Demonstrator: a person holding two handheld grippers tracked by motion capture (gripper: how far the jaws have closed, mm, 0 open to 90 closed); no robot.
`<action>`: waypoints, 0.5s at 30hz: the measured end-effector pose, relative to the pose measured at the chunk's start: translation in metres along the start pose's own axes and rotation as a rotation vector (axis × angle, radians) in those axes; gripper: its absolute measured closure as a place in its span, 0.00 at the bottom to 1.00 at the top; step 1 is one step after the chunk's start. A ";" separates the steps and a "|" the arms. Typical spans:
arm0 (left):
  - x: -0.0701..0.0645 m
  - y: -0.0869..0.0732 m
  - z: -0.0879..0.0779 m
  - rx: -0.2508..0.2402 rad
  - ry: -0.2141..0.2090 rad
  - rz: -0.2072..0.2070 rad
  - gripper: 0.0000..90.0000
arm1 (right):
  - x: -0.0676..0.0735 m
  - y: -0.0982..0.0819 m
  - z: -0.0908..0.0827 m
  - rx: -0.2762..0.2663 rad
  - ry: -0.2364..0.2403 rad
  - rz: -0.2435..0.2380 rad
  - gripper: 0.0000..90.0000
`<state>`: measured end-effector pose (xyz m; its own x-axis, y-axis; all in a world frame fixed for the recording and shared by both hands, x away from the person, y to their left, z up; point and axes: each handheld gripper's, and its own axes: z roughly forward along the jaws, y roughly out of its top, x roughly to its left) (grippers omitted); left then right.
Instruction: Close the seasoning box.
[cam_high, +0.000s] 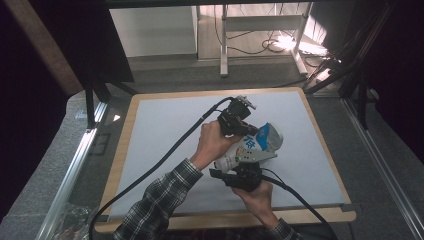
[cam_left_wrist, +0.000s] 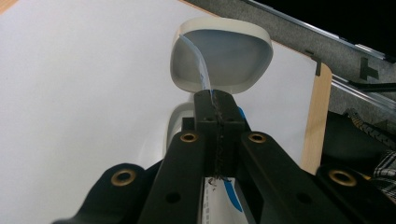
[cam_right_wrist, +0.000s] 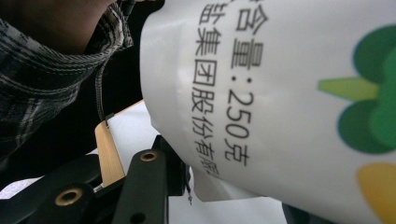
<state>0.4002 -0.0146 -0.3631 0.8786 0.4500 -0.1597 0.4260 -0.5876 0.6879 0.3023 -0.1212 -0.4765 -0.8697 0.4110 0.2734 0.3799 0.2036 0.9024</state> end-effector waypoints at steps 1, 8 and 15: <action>0.000 0.000 0.000 0.000 0.000 0.000 1.00 | 0.000 0.000 0.000 0.000 -0.001 0.000 0.70; 0.000 0.001 0.000 0.002 0.001 0.003 1.00 | 0.001 0.000 0.000 -0.008 -0.003 0.005 0.70; -0.001 0.003 0.001 0.002 0.000 -0.002 1.00 | 0.000 0.000 0.000 -0.018 -0.003 0.010 0.70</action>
<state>0.4007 -0.0171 -0.3614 0.8779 0.4510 -0.1609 0.4280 -0.5885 0.6859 0.3022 -0.1206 -0.4761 -0.8648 0.4160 0.2812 0.3827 0.1835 0.9054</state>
